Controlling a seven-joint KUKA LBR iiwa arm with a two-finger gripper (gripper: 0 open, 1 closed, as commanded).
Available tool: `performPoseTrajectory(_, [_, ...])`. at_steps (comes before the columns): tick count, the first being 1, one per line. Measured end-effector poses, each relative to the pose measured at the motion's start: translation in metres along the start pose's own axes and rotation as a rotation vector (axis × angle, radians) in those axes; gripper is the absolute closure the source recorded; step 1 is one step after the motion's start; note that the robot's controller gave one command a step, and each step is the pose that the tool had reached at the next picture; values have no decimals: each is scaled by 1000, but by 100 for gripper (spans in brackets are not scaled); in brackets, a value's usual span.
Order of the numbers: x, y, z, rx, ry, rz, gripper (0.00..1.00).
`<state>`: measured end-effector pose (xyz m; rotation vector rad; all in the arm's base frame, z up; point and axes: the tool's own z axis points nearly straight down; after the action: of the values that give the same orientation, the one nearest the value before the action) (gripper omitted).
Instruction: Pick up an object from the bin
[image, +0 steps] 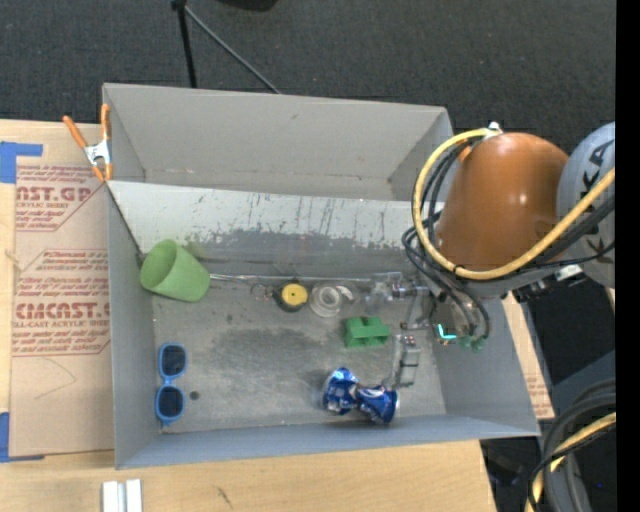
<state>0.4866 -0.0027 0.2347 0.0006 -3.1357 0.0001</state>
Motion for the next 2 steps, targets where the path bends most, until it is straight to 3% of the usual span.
performPoseTrajectory(1, [-9, -18, 168, 0, -8, -226, 0])
performPoseTrajectory(2, [-10, -18, 164, 0, -10, -226, 100])
